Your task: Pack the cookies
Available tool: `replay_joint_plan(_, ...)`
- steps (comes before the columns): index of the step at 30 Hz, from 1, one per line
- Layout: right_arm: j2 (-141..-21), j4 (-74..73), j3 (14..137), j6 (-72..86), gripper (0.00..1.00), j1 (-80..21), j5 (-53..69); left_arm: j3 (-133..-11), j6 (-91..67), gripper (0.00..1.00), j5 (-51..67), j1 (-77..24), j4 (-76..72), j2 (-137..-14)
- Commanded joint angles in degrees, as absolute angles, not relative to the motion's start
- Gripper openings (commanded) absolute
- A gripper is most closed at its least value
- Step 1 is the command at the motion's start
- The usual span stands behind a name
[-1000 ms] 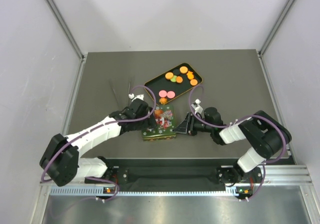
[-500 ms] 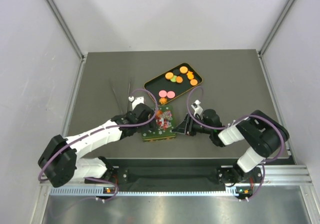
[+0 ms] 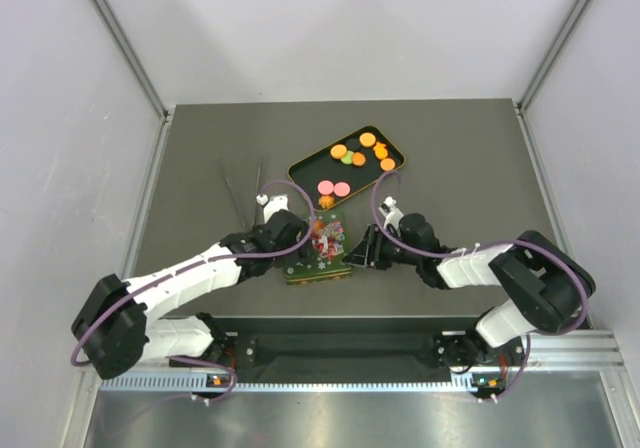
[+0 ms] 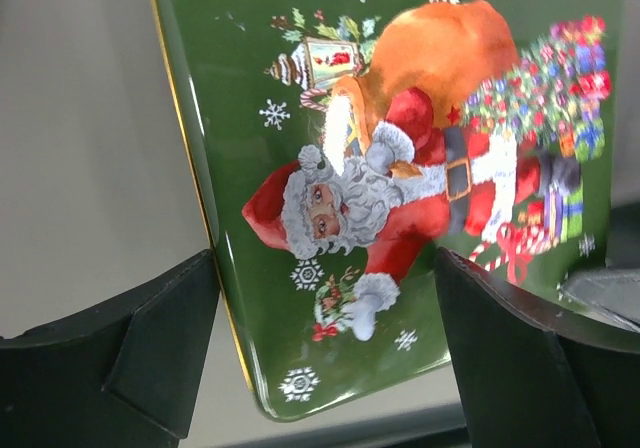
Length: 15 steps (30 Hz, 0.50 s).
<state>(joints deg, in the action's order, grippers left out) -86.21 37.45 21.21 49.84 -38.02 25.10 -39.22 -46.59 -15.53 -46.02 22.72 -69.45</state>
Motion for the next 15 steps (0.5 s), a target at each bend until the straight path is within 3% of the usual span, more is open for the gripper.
replay_joint_plan(1, -85.2, 25.4, 24.5, 43.9, 0.53, -40.3, 21.0, -41.5, -44.2, 0.89, -4.8, -49.8, 23.2, -68.5)
replay_joint_plan(12, -78.5, 15.5, 30.0, 39.3, 0.83, -33.8, 23.5, -45.9, -39.9, 0.93, -5.1, -44.8, 27.3, -64.4)
replay_joint_plan(15, -77.2, 13.5, 30.9, 38.1, 0.87, -31.5, 24.4, -46.6, -38.9, 0.94, -5.0, -43.3, 28.0, -63.7)
